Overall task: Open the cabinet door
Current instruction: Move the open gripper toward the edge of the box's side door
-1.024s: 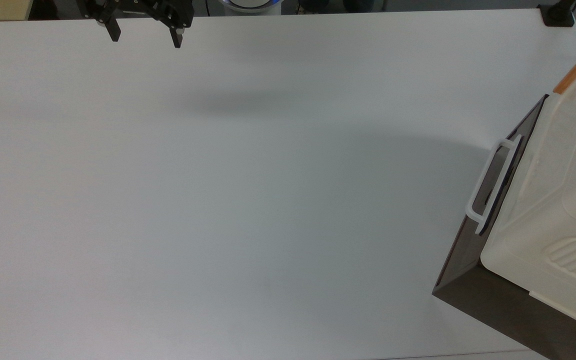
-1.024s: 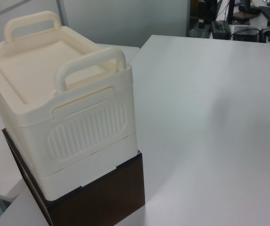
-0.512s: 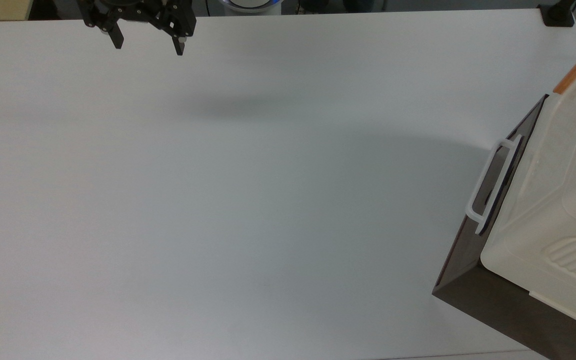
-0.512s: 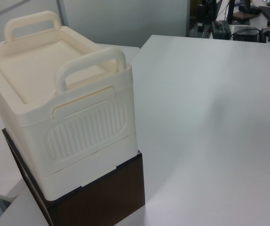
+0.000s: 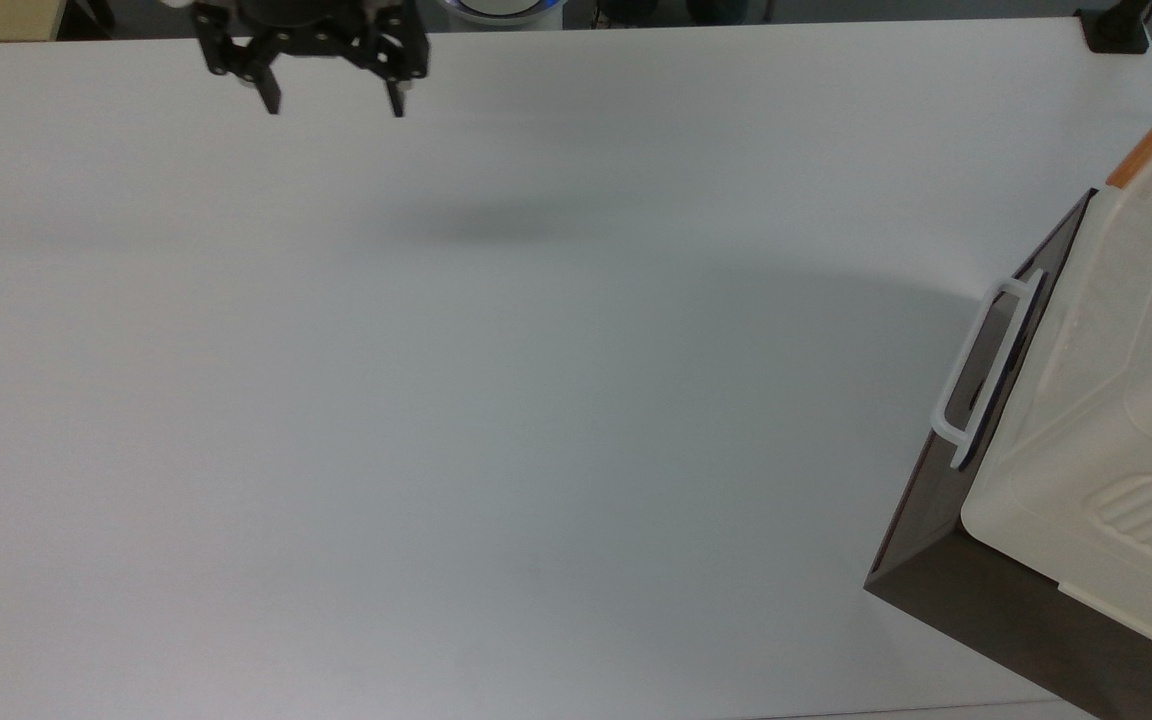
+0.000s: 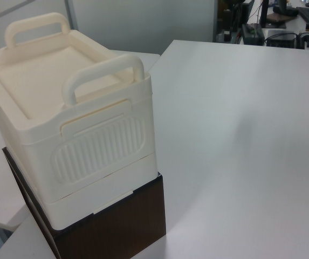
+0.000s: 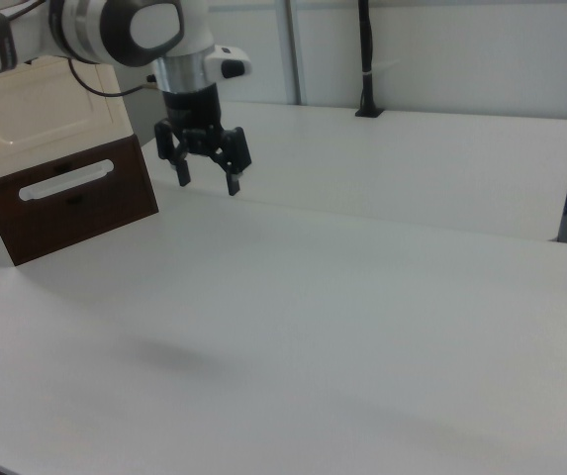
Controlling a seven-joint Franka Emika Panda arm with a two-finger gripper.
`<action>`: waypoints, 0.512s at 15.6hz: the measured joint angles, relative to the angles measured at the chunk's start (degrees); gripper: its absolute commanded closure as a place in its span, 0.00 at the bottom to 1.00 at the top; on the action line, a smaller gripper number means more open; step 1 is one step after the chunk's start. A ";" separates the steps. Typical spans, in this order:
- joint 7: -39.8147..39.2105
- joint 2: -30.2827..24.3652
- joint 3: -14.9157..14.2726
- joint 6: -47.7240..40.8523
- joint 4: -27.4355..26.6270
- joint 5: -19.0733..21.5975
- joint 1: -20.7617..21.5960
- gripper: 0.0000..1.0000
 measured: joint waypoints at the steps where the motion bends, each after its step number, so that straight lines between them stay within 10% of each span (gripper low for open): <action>1: -1.33 -0.02 0.07 0.00 0.02 0.04 1.03 0.00; 8: -3.36 0.16 0.71 4.44 -0.01 1.60 13.12 0.00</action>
